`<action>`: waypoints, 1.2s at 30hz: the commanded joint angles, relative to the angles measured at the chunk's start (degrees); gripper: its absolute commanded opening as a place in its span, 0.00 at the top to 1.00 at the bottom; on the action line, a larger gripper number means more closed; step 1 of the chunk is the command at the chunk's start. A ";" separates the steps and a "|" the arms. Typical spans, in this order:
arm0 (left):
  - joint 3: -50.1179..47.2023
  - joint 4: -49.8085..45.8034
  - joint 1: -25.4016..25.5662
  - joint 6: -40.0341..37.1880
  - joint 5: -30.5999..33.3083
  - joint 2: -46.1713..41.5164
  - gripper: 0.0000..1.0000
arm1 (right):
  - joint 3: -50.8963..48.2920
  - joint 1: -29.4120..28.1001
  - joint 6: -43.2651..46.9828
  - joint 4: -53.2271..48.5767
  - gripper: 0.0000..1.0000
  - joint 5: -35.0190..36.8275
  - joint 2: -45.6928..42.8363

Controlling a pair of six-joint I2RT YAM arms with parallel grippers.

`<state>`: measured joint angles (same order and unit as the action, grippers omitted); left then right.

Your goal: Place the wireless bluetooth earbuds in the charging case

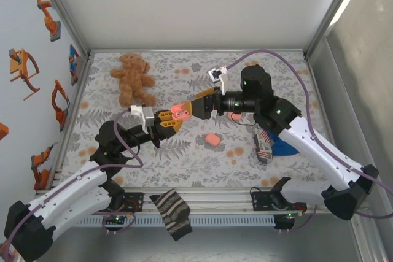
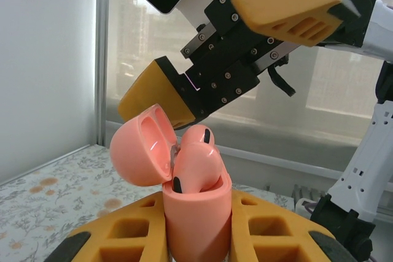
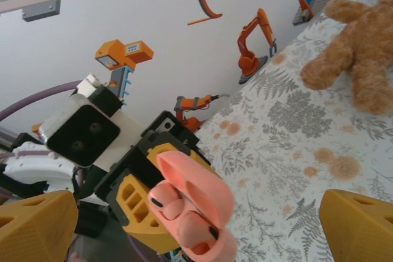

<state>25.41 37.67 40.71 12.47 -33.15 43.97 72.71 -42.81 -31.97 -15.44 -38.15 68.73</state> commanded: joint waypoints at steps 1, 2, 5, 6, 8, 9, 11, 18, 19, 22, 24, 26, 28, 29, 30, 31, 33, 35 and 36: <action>1.74 3.60 0.42 0.98 -1.56 0.24 0.95 | -0.02 -1.25 -1.52 3.44 0.00 -3.19 0.55; 1.75 3.77 0.50 0.98 -1.57 0.40 0.95 | 0.16 -1.56 -1.51 3.26 0.00 -3.47 0.90; 1.90 3.95 0.59 0.97 -1.66 0.82 0.95 | 0.75 -2.52 -1.47 3.01 0.01 -4.56 1.89; 1.94 4.02 0.62 0.98 -1.66 0.92 0.95 | 0.93 -2.71 -1.43 2.76 0.01 -4.65 2.09; 2.04 3.93 0.72 0.90 -1.66 1.02 0.95 | 1.12 -3.06 -1.34 2.46 0.01 -4.68 2.42; 2.06 3.99 0.73 0.89 -1.66 1.04 0.94 | 1.25 -3.07 -1.41 2.11 0.02 -4.71 2.46; 2.10 3.82 0.71 0.89 -1.66 1.13 0.95 | 1.46 -3.23 -1.39 1.57 0.02 -5.06 2.72; 2.23 2.21 0.77 0.12 -1.24 1.34 0.95 | 1.65 -3.78 -1.44 2.15 0.11 -6.24 2.31; 2.25 1.99 0.77 0.01 -1.14 1.38 0.95 | 1.73 -3.80 -1.27 2.09 0.12 -6.41 2.26; 2.20 1.28 0.69 0.01 -0.87 1.32 0.95 | 1.98 -3.78 -0.83 2.20 0.17 -6.86 1.95; 2.19 0.86 0.70 0.01 -0.65 1.22 0.95 | 2.08 -3.78 -0.32 2.13 0.17 -6.61 1.55; 2.10 0.44 0.69 0.01 -0.52 0.91 0.95 | 1.88 -3.78 0.33 1.96 0.17 -6.24 1.08; 2.18 -0.16 0.69 -0.08 -0.42 0.61 0.95 | 1.73 -3.78 0.84 1.82 0.17 -5.75 0.49; 2.10 -0.46 0.70 -0.21 -0.33 0.39 0.95 | 1.72 -3.82 1.13 1.58 0.17 -5.76 0.24; 2.10 -0.70 0.77 -0.25 -0.26 0.28 0.95 | 1.74 -3.78 1.28 1.33 0.17 -5.69 0.06; 1.97 -0.92 0.69 -0.35 -0.09 0.14 0.95 | 1.74 -3.78 1.49 1.22 0.17 -5.52 -0.12; 1.88 -1.22 0.72 -0.41 0.16 -0.19 0.95 | 1.65 -3.78 1.88 1.06 0.17 -5.44 -0.46; 1.93 -1.71 0.70 -0.69 0.48 -0.48 0.95 | 1.35 -3.78 2.07 0.99 0.17 -5.16 -0.75; 1.93 -1.95 0.72 -0.86 0.63 -0.75 0.95 | 1.38 -3.78 2.36 0.75 0.17 -5.18 -0.86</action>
<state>25.87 37.21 41.23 12.38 -33.50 44.01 72.77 -46.28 -31.27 -14.72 -42.74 69.89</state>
